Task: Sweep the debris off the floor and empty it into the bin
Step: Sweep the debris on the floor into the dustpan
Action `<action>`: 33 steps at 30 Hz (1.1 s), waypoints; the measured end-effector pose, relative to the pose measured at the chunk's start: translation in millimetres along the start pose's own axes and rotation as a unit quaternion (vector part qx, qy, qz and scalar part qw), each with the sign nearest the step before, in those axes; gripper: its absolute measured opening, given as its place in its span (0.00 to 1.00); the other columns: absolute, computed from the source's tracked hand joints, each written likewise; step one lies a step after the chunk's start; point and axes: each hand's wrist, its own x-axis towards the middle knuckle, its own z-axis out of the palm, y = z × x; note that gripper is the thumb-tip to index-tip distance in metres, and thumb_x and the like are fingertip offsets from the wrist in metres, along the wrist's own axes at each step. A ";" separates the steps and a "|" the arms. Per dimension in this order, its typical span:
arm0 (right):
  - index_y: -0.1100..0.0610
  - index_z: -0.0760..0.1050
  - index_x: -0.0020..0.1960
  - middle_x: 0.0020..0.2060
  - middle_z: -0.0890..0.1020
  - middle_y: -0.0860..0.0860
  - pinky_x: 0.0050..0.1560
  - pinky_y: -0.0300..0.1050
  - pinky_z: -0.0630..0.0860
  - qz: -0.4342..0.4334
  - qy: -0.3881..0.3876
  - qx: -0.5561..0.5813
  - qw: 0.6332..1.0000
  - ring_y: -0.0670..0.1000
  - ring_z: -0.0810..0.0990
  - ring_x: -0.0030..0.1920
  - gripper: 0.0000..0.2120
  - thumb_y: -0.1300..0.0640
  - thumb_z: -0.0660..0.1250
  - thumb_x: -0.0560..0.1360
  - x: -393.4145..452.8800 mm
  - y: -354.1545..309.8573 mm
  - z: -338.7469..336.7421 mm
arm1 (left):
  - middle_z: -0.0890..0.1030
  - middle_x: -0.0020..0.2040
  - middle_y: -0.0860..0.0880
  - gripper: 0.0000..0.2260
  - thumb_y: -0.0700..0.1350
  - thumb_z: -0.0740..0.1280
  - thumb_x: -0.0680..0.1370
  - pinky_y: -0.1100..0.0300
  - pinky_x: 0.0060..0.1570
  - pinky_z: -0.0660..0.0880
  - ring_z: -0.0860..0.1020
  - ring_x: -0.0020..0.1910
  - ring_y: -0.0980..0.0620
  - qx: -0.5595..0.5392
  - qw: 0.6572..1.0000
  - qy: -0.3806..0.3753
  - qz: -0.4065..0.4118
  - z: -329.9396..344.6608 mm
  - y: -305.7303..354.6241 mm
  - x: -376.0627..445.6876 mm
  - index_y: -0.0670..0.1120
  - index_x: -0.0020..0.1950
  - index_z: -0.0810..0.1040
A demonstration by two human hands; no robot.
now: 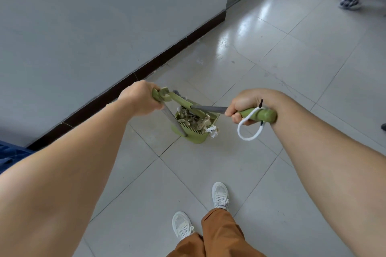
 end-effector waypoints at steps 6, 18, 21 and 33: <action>0.62 0.68 0.43 0.17 0.70 0.50 0.19 0.29 0.66 -0.031 0.046 0.002 0.998 0.44 0.67 0.14 0.08 0.62 0.56 0.81 -33.5 -14.8 -11.3 | 0.76 0.35 0.55 0.07 0.47 0.74 0.72 0.59 0.40 0.68 0.75 0.39 0.50 -0.011 0.999 0.045 0.017 -22.0 7.2 -7.3 0.53 0.49 0.81; 0.60 0.69 0.43 0.20 0.70 0.50 0.18 0.31 0.66 -0.074 0.113 0.075 0.988 0.44 0.67 0.16 0.07 0.61 0.59 0.80 -91.7 -8.0 -37.5 | 0.78 0.41 0.53 0.05 0.49 0.71 0.74 0.57 0.43 0.72 0.76 0.43 0.47 0.025 0.994 0.090 0.056 -31.9 25.0 -10.4 0.54 0.50 0.80; 0.60 0.70 0.44 0.23 0.70 0.51 0.17 0.32 0.67 -0.078 0.121 0.095 0.985 0.44 0.67 0.17 0.05 0.61 0.59 0.79 -99.2 -4.6 -43.5 | 0.78 0.39 0.53 0.03 0.49 0.70 0.74 0.58 0.43 0.72 0.78 0.44 0.45 0.020 0.992 0.105 0.062 -35.3 27.0 -9.4 0.56 0.45 0.78; 0.56 0.66 0.38 0.21 0.70 0.50 0.17 0.31 0.66 -0.125 0.134 0.212 0.960 0.42 0.68 0.16 0.11 0.63 0.58 0.79 -105.2 0.0 -54.1 | 0.76 0.38 0.53 0.06 0.49 0.69 0.73 0.60 0.41 0.69 0.75 0.42 0.46 0.015 0.988 0.135 0.070 -50.6 41.8 5.8 0.59 0.43 0.74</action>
